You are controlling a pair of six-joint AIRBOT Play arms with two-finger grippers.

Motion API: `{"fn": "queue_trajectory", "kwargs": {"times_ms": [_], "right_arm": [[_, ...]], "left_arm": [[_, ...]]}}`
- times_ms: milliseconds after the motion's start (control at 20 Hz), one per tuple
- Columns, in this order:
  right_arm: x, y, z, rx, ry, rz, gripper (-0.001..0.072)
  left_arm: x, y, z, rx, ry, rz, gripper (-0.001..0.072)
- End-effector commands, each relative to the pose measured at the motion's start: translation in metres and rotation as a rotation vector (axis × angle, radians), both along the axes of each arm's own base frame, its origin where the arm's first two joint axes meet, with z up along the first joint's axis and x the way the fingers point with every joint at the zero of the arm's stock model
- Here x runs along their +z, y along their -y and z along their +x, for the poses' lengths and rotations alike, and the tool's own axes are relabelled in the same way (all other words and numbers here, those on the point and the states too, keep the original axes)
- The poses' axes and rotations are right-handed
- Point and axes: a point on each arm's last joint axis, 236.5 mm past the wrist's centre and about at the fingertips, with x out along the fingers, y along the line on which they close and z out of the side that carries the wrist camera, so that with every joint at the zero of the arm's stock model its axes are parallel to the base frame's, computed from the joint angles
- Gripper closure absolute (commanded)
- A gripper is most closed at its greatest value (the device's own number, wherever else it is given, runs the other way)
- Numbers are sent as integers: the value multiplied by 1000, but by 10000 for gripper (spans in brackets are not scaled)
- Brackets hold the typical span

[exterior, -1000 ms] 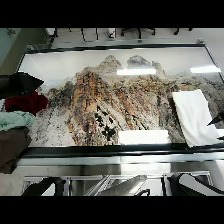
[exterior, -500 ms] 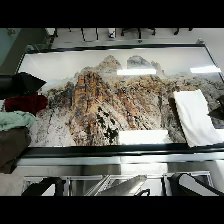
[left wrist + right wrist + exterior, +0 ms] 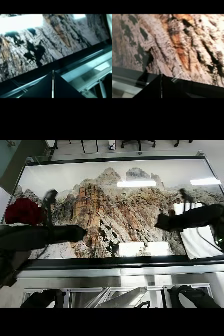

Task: Fold the shirts.

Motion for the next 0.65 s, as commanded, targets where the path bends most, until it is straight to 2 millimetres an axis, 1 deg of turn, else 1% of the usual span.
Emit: {"fn": "queue_trajectory", "kwargs": {"times_ms": [0, 100, 150, 350, 600], "right_arm": [[-4, -56, -27, 174, 60, 1, 687], [-7, -68, -45, 229, 14, 7, 687], [-8, -70, -49, 244, 5, 4, 687], [-8, -71, -49, 245, 4, 8, 687], [-8, -71, -50, 245, 4, 8, 687]], "left_arm": [[-40, 3, -21, 15, -67, 5, 692], [-39, 1, -21, 24, -46, -5, 692], [-38, 1, -21, 26, -39, -9, 691], [-38, 2, -20, 38, -55, -15, 692], [-57, 3, -24, 24, -131, 19, 692]]}}
